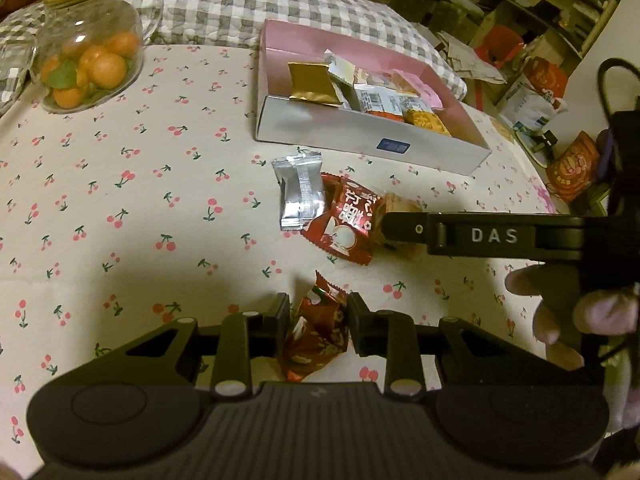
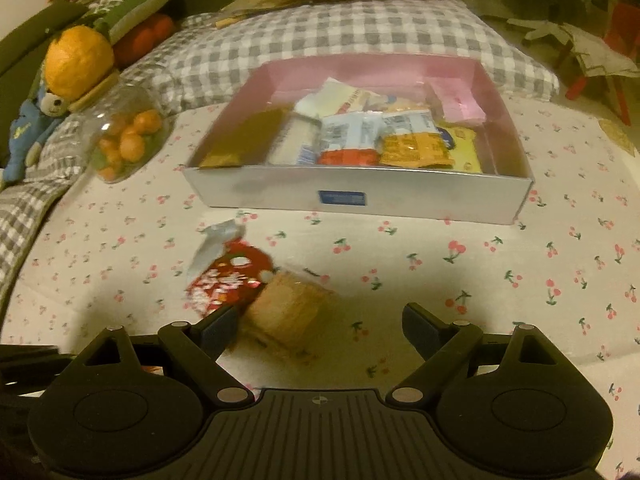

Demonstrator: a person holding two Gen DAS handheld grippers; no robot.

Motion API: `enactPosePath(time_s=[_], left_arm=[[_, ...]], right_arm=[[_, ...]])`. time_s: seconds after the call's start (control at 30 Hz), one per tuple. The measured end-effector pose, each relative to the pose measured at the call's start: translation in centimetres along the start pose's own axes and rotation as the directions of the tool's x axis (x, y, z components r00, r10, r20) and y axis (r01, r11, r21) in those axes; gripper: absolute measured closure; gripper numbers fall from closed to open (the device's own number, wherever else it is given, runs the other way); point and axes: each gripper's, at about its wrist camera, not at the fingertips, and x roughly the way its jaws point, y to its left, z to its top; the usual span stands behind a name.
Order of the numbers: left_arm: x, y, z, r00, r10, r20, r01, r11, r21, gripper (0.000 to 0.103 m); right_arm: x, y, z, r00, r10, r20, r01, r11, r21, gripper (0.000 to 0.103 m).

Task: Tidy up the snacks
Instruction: 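Grasp red printed packet with left tool while right tool approaches biscuit packet, then lift red packet with left tool while right tool grasps square biscuit packet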

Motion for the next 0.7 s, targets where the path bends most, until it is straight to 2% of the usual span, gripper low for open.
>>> enactPosePath(time_s=[0.17, 0.33, 0.4, 0.47, 0.57, 0.7], left_arm=[[0.2, 0.2, -0.1, 1.000, -0.009, -0.026, 0.009, 1.000, 0.000, 0.071], [0.1, 0.6, -0.1, 0.999, -0.019, -0.049, 0.020, 1.000, 0.008, 0.071], [0.1, 0.9, -0.1, 0.997, -0.030, -0.066, 0.031, 1.000, 0.006, 0.067], [0.0, 1.1, -0.2, 0.996, -0.038, -0.075, 0.039, 0.999, 0.006, 0.066], [-0.1, 1.2, -0.1, 0.995, -0.052, -0.090, 0.053, 0.998, 0.019, 0.058], [-0.3, 1.0, -0.1, 0.994, -0.063, -0.093, 0.067, 0.997, 0.045, 0.056]], right_arm=[[-0.1, -1.9, 0.1, 1.000, -0.006, -0.001, 0.006, 0.999, 0.044, 0.012], [-0.6, -3.4, 0.3, 0.996, -0.082, -0.027, 0.084, 0.995, 0.049, 0.012], [-0.9, -3.8, 0.4, 0.994, -0.107, -0.033, 0.109, 0.992, 0.057, 0.012], [-1.3, -4.4, 0.6, 0.997, -0.074, -0.028, 0.076, 0.992, 0.098, 0.012], [-1.6, -4.8, 0.7, 1.000, -0.010, -0.024, 0.013, 0.987, 0.162, 0.012], [-1.3, -4.1, 0.9, 0.999, 0.042, -0.027, -0.036, 0.984, 0.175, 0.012]])
